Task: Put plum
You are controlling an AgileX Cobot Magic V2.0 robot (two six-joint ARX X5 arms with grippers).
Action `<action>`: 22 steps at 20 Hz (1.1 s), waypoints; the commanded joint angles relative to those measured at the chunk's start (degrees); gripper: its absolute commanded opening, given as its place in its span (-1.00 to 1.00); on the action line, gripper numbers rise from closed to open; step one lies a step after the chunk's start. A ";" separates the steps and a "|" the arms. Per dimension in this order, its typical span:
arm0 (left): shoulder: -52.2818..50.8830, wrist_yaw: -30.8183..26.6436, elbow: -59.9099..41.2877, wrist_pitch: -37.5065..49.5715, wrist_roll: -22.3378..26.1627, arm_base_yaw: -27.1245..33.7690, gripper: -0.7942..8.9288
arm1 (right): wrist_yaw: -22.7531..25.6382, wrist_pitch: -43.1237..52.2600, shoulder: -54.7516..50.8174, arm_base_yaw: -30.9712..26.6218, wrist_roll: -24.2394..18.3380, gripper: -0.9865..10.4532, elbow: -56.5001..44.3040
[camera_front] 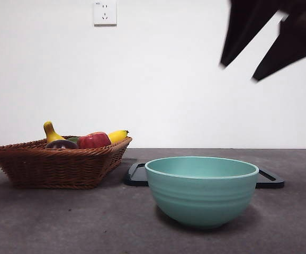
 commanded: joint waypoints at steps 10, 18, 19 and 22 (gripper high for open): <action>0.28 0.17 0.55 0.22 0.68 -0.22 0.05 | -8.92 -18.21 -17.79 0.35 -2.69 -0.29 1.33; 0.28 0.17 0.55 0.24 0.68 -0.22 0.05 | -8.28 -18.08 -18.03 0.35 -2.69 -0.29 1.33; 0.28 0.17 0.55 0.22 0.66 -0.22 0.05 | -8.28 -18.08 -18.03 0.35 -2.69 -0.29 1.33; 0.28 0.17 0.55 0.22 0.66 -0.22 -0.11 | -8.31 -18.10 -18.03 0.35 -2.69 -0.29 1.33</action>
